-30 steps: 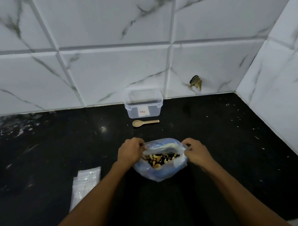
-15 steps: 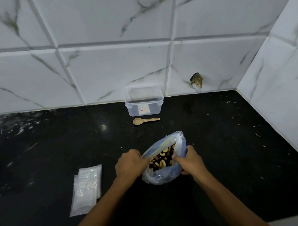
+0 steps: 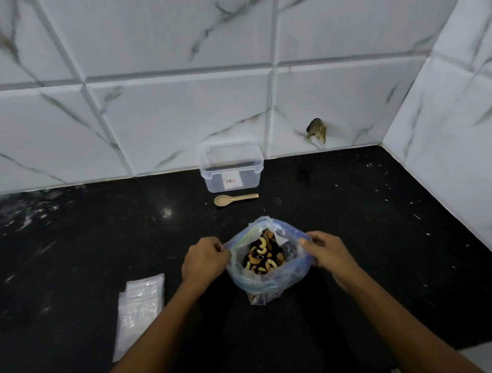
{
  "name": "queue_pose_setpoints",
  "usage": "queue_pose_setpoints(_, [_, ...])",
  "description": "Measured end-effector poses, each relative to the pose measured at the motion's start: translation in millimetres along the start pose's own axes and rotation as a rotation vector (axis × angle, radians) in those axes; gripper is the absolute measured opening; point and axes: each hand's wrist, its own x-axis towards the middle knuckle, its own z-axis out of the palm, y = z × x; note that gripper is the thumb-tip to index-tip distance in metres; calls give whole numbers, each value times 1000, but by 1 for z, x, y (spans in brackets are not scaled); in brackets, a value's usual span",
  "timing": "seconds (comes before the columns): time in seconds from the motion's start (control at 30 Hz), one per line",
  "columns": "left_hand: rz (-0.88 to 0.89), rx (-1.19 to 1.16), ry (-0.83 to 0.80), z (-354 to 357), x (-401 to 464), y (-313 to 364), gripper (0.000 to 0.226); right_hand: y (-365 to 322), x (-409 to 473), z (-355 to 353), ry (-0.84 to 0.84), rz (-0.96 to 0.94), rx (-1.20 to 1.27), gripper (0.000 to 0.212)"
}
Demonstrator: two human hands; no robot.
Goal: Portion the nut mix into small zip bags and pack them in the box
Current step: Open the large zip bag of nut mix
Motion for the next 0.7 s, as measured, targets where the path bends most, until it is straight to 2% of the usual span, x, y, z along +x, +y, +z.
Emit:
queue_pose_setpoints(0.03, [18,9,-14,0,0,1,11,0,-1,3,16,6,31,23])
queue_pose_setpoints(0.1, [111,40,-2,0,2,5,36,-3,-1,11,52,2,18,19])
queue_pose_setpoints(0.17, [208,31,8,-1,6,13,52,-7,-2,19,87,-33,-96,12])
queue_pose_setpoints(0.3, [241,42,111,-6,12,26,11,-17,0,14,159,-162,-298,17])
queue_pose_setpoints(0.4, [173,-27,172,-10,11,26,10,-24,5,-6,174,-158,-302,23])
queue_pose_setpoints(0.53, [100,11,-20,-4,4,24,8,-27,7,-7,158,-88,-270,21])
queue_pose_setpoints(0.6, [71,20,-82,-2,3,23,9,-23,5,0,131,42,-279,32])
queue_pose_setpoints(0.7, [158,-21,-67,-4,6,28,47,-12,-4,8,75,178,-266,71])
